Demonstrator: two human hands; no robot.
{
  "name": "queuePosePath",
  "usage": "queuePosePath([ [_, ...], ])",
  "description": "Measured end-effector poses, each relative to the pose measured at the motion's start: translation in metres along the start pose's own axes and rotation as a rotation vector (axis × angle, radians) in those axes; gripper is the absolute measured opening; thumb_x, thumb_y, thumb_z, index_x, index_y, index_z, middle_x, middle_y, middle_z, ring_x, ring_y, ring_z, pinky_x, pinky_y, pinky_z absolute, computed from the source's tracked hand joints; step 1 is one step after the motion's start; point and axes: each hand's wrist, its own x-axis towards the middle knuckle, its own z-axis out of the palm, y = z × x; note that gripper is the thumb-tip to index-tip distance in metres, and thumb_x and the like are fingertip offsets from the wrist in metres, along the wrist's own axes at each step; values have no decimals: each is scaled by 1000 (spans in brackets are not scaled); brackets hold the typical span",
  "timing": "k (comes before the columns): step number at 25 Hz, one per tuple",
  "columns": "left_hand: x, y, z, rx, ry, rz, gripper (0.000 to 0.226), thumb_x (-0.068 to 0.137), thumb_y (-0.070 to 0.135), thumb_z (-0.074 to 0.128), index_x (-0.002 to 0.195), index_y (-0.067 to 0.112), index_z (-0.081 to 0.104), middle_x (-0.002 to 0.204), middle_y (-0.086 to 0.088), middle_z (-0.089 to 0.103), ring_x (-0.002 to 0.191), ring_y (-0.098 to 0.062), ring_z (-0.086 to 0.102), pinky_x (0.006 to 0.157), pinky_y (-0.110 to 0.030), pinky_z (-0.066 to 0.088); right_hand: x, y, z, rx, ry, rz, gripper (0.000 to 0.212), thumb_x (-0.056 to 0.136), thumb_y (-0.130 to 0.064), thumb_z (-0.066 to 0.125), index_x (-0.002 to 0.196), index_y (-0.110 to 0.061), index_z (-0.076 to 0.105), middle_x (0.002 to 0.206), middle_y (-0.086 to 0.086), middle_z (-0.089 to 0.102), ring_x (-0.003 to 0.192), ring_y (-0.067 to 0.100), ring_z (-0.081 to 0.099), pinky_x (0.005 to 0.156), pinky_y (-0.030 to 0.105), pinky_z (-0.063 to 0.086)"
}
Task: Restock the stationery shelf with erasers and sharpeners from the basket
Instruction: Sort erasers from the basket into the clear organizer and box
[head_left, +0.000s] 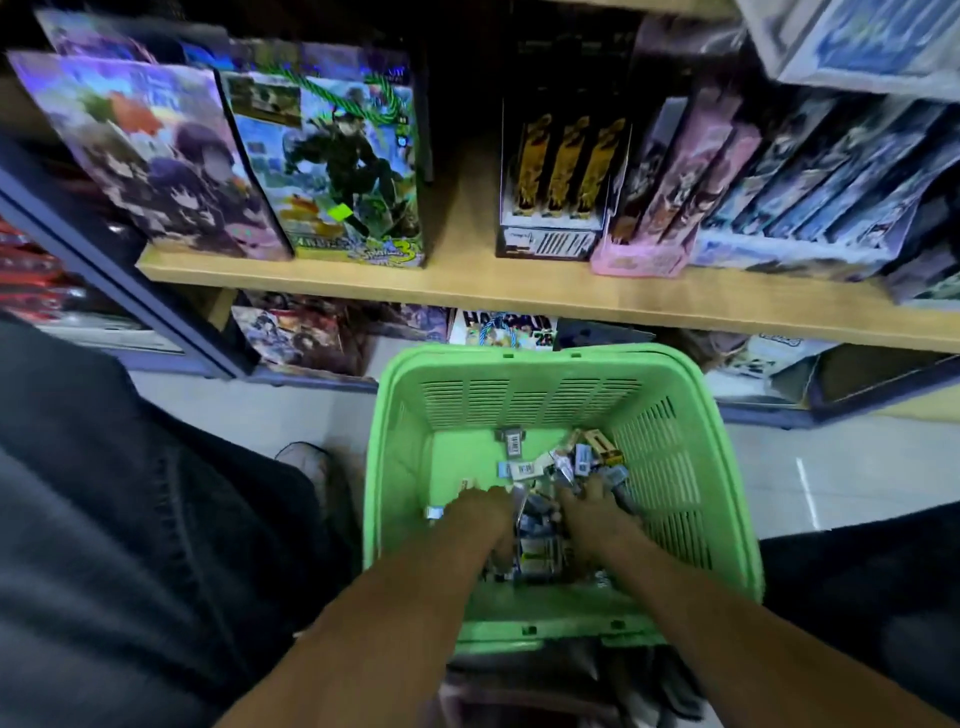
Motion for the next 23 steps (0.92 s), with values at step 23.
queuePosePath([
  [23, 2, 0, 15, -1264, -113, -161, 84, 72, 18, 79, 137, 49, 35, 130, -2, 57, 112, -31, 56, 72, -52, 58, 14, -16, -11, 666, -177, -108, 124, 67, 5, 81, 156, -36, 7, 155, 7, 35, 131, 34, 49, 88, 44, 58],
])
